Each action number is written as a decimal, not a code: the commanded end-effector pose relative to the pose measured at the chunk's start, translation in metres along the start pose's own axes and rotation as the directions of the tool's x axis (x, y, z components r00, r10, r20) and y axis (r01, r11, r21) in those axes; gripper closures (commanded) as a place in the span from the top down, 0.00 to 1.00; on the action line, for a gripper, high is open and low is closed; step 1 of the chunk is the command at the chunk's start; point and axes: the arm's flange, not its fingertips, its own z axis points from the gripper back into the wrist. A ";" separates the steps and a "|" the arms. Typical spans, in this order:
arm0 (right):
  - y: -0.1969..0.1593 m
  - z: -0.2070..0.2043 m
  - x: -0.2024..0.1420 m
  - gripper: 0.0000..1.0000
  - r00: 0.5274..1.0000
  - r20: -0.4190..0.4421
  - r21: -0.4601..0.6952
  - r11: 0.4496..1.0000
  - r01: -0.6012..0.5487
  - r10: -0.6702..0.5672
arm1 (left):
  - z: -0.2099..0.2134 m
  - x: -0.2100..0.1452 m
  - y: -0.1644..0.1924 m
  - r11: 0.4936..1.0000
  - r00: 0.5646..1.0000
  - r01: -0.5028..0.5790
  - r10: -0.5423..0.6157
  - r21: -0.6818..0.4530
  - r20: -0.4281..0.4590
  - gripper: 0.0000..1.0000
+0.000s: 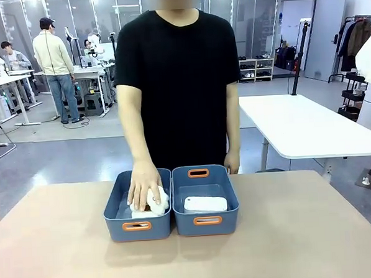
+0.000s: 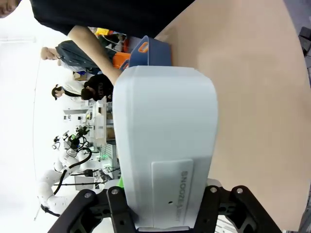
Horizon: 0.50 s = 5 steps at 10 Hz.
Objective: Sort the digital clocks into the basket.
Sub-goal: Pick up the Digital clock from the table and place it into the empty Plastic storage basket.
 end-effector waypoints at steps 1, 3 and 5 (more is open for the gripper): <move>0.003 -0.022 0.011 0.00 0.999 -0.031 0.015 0.999 -0.028 0.028 | 0.002 -0.002 -0.004 1.000 1.000 0.002 -0.002 -0.012 -0.015 1.00; 0.021 -0.048 0.018 0.00 0.995 -0.089 -0.031 0.999 -0.040 0.037 | 0.002 -0.002 -0.004 1.000 1.000 0.002 -0.002 -0.012 -0.015 1.00; 0.078 -0.128 0.027 0.00 0.969 -0.227 -0.151 0.980 -0.132 0.096 | 0.002 -0.002 -0.004 1.000 1.000 0.002 -0.002 -0.012 -0.015 1.00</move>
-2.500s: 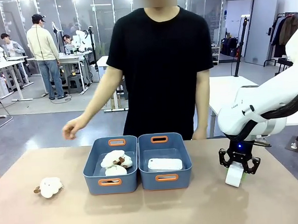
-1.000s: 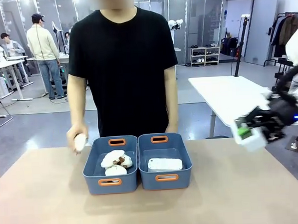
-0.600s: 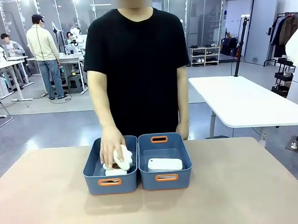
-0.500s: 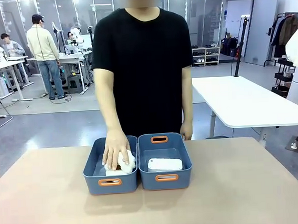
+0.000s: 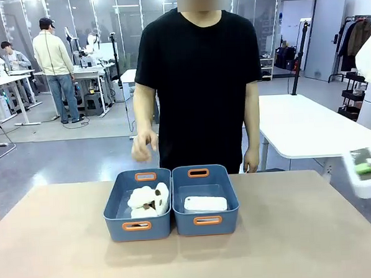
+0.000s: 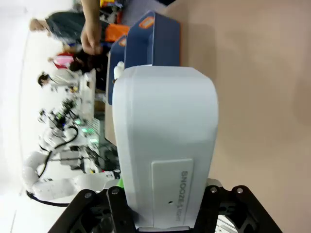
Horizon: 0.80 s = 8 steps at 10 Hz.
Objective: Sort the digital clocks into the basket.
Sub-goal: Pick up the Digital clock from the table and place it into the empty Plastic storage basket.
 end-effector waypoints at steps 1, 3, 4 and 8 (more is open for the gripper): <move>0.077 -0.076 0.024 0.00 0.987 -0.150 -0.133 0.988 -0.079 0.059 | 0.003 -0.002 -0.003 1.000 1.000 0.001 -0.001 -0.011 -0.014 1.00; 0.164 -0.180 0.022 0.00 0.963 -0.231 -0.340 0.916 -0.211 0.136 | 0.003 -0.002 -0.003 1.000 1.000 0.001 -0.001 -0.011 -0.014 1.00; 0.186 -0.224 0.020 0.00 0.963 -0.236 -0.400 0.889 -0.222 0.134 | 0.003 -0.002 -0.003 1.000 1.000 0.001 -0.001 -0.011 -0.014 1.00; 0.192 -0.347 0.071 0.00 0.975 -0.215 -0.564 0.808 -0.173 0.059 | 0.003 -0.002 -0.003 1.000 1.000 0.001 -0.001 -0.011 -0.014 1.00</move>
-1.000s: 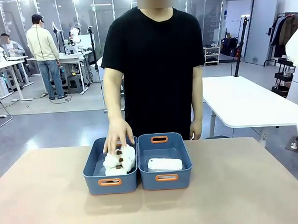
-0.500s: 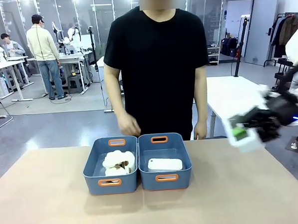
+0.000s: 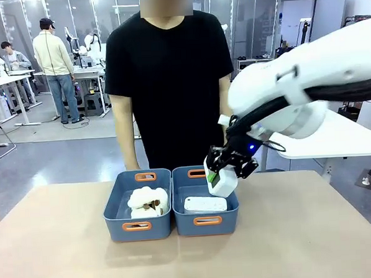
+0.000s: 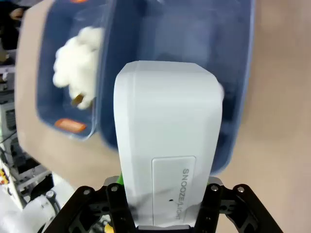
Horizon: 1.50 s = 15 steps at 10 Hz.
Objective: Sort the digital clocks into the basket.
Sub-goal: Pick up the Digital clock from the table and place it into the empty Plastic storage basket.
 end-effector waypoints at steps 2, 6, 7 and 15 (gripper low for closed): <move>0.020 -0.036 0.037 0.00 0.996 -0.002 -0.065 0.994 0.085 -0.085 | 0.002 -0.002 -0.004 1.000 1.000 0.002 -0.002 -0.011 -0.015 1.00; 0.025 -0.060 0.056 0.86 0.993 -0.032 -0.096 0.989 0.114 -0.117 | 0.002 -0.002 -0.004 1.000 1.000 0.002 -0.002 -0.011 -0.015 1.00; 0.021 -0.057 0.055 1.00 0.992 -0.027 -0.101 0.988 0.117 -0.120 | 0.002 -0.002 -0.004 1.000 1.000 0.002 -0.002 -0.011 -0.015 1.00; 0.015 -0.054 0.055 0.96 0.994 -0.024 -0.077 0.992 0.102 -0.104 | 0.002 -0.002 -0.004 1.000 1.000 0.002 -0.002 -0.011 -0.015 1.00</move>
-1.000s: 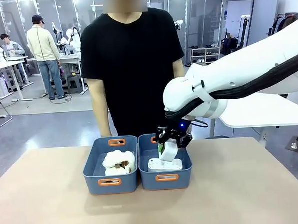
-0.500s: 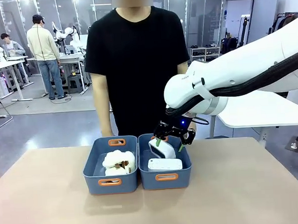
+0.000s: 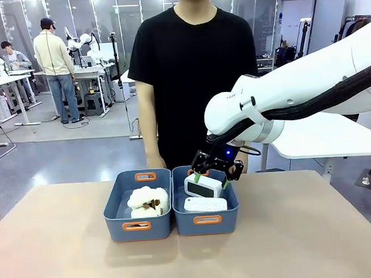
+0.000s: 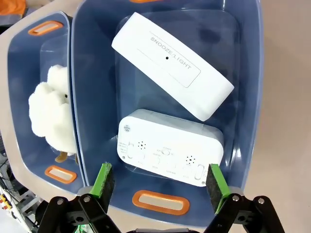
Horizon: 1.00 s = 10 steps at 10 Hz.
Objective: Sort the digital clocks into the basket.
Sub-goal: Pick up the Digital clock from the table and place it into the empty Plastic storage basket.
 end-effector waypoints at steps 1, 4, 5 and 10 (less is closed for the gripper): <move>0.001 -0.002 0.003 0.96 1.000 0.006 0.004 1.000 0.000 0.000 | 0.003 -0.002 -0.003 1.000 1.000 0.002 -0.002 -0.011 -0.014 1.00; 0.001 -0.002 0.003 0.96 1.000 0.006 0.004 1.000 0.000 0.000 | 0.003 -0.002 -0.003 1.000 1.000 0.002 -0.002 -0.011 -0.014 1.00; 0.001 -0.002 0.003 0.96 1.000 0.006 0.004 1.000 0.000 0.000 | 0.003 -0.002 -0.003 1.000 1.000 0.002 -0.002 -0.011 -0.014 1.00; -0.046 0.051 -0.031 0.96 0.995 -0.070 0.206 0.975 0.084 -0.071 | 0.003 -0.002 -0.003 1.000 1.000 0.002 -0.002 -0.011 -0.014 1.00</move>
